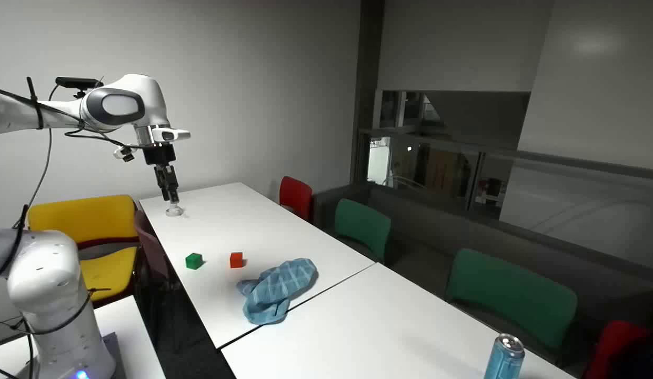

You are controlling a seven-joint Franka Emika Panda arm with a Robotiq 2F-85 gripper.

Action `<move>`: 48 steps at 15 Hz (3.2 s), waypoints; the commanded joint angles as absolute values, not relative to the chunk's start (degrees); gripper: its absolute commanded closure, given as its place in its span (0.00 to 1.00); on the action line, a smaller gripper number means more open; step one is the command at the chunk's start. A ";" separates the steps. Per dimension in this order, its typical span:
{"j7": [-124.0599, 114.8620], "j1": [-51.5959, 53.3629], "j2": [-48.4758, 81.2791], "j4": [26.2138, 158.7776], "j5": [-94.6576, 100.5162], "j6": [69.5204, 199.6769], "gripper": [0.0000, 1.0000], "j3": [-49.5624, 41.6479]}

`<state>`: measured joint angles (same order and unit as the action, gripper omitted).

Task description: Move the cloth

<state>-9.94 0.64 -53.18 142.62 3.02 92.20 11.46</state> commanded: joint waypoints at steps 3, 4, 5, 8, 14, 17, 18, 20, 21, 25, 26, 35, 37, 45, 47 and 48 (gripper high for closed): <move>-10.51 1.51 -52.95 142.45 3.49 92.04 0.00 10.92; -10.51 1.51 -52.95 142.45 3.49 92.04 0.00 10.92; -10.51 1.51 -52.95 142.45 3.49 92.04 0.00 10.92; -11.54 0.56 -53.11 142.90 4.66 97.53 0.00 11.03; -10.14 -1.70 -49.18 144.39 6.40 118.49 0.00 7.27; -9.11 -3.92 -42.79 143.79 6.79 123.12 0.00 4.35; -8.93 -4.42 -40.05 143.08 6.55 123.62 0.00 3.37; -8.38 -4.77 -34.46 141.27 5.34 122.24 0.00 1.44; -7.33 -4.13 -31.73 140.19 4.09 120.35 0.00 0.18; -7.08 -4.20 -30.13 141.82 4.35 120.34 0.00 -0.42; -6.77 -4.19 -28.21 140.92 4.26 119.79 0.00 -0.75; -1.32 -3.92 -19.80 136.42 10.03 116.70 0.00 -0.48; 5.48 -3.43 -16.42 135.73 9.64 116.39 0.00 -2.56; 30.33 -3.52 -0.60 125.36 3.35 111.86 0.00 -6.87; 32.70 -3.97 1.59 122.96 -1.17 109.92 0.00 -6.38; 33.21 -4.31 1.94 122.49 -2.59 109.14 0.00 -6.18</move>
